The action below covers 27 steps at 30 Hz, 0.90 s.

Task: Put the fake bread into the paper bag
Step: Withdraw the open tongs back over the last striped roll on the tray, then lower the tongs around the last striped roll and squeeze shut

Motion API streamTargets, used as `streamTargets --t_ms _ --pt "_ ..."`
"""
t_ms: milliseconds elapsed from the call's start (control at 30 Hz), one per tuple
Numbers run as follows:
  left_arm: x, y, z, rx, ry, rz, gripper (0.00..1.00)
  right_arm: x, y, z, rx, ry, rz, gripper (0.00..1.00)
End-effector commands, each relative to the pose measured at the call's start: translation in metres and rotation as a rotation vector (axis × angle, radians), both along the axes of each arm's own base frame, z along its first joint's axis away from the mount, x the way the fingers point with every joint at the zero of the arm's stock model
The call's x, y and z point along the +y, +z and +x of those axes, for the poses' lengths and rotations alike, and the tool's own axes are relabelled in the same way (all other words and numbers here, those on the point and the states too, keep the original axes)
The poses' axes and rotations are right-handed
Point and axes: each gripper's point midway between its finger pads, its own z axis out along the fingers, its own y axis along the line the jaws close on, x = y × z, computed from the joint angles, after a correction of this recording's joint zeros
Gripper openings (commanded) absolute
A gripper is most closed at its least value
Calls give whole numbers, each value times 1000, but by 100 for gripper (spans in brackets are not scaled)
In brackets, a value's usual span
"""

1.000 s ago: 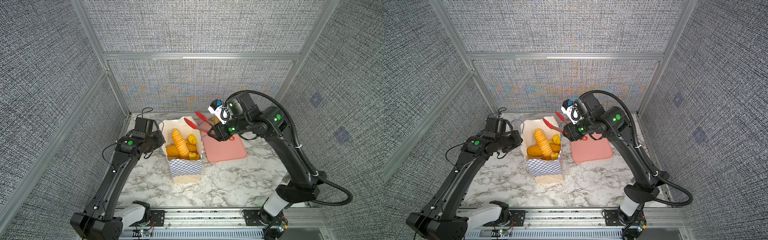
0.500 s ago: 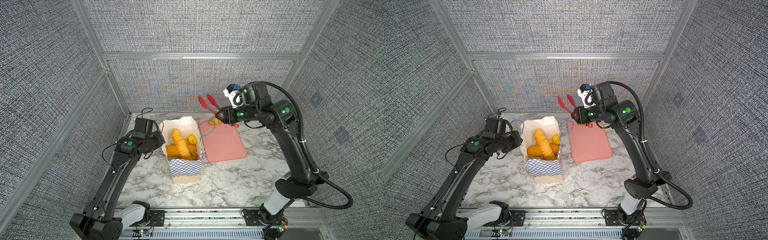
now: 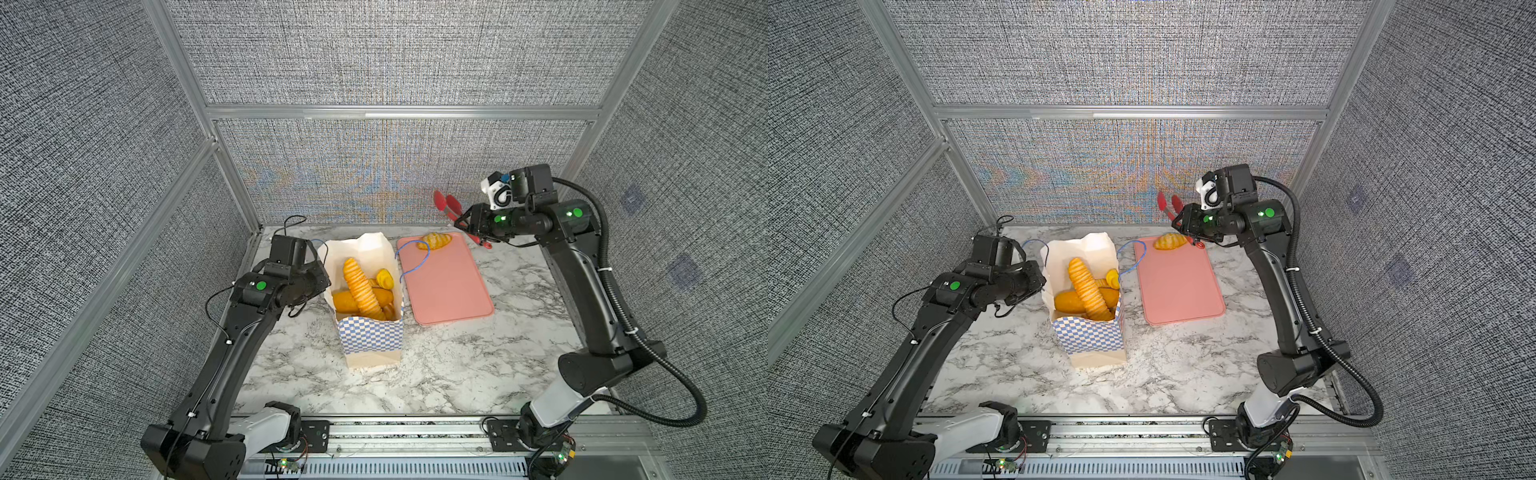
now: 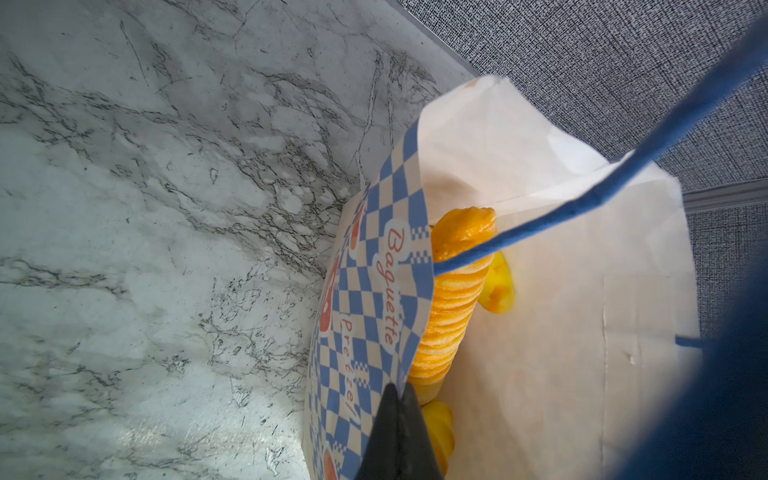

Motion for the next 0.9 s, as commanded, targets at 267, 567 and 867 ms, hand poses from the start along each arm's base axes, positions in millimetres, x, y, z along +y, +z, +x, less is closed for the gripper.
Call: streamTargets --t_ms 267,567,867 --pt "-1 3 2 -16 -5 -4 3 -23 -76 49 204 -196 174 49" --pt "-1 1 2 -11 -1 -5 3 -15 -126 78 312 -237 229 49" --pt "2 -1 -2 -6 13 -6 3 -8 -161 103 382 -284 299 51"
